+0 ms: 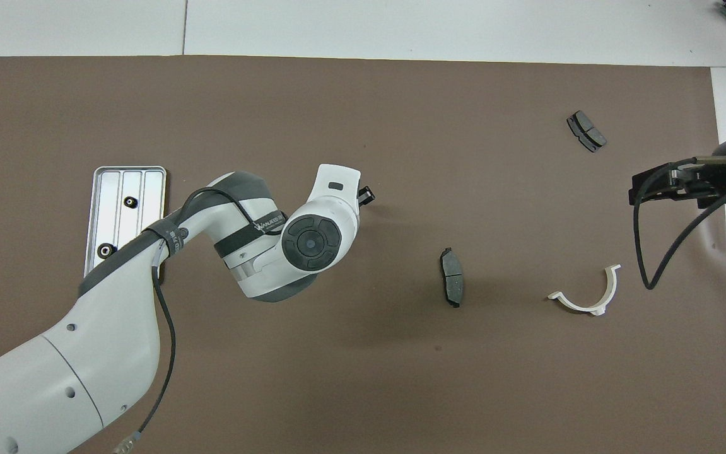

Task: Place bearing gear from tray to pile
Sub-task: 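Carry the gear with the left gripper and set it mid-table, then grasp the mid-table gear with the right gripper while the left gripper withdraws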

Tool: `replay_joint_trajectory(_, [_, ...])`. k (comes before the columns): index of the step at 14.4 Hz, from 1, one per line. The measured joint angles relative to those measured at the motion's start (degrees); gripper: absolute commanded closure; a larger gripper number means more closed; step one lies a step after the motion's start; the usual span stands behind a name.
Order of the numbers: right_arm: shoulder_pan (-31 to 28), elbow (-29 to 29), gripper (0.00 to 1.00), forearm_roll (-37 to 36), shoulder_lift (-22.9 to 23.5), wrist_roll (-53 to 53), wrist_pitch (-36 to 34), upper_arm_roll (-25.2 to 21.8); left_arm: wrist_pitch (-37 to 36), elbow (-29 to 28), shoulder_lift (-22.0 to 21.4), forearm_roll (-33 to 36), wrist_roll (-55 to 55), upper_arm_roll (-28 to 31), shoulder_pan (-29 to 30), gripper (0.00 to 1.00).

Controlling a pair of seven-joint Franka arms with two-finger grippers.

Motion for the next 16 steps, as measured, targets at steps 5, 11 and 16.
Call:
replay_joint_trajectory(5, [0.6, -1.3, 0.00, 0.0, 0.0, 0.0, 2.7, 0.1, -7.9, 2.7, -0.9, 0.0, 3.0, -1.5, 0.2, 0.00])
replay_joint_trajectory(11, [9.5, -1.1, 0.00, 0.0, 1.1, 6.9, 4.6, 0.6, -18.9, 7.8, -5.7, -16.5, 28.3, -1.7, 7.0, 0.00])
replay_joint_trajectory(16, [19.4, 6.1, 0.00, 0.0, 12.1, 15.8, 8.6, 0.7, -27.8, 8.5, -13.8, -32.5, 55.4, 6.7, 11.9, 0.00])
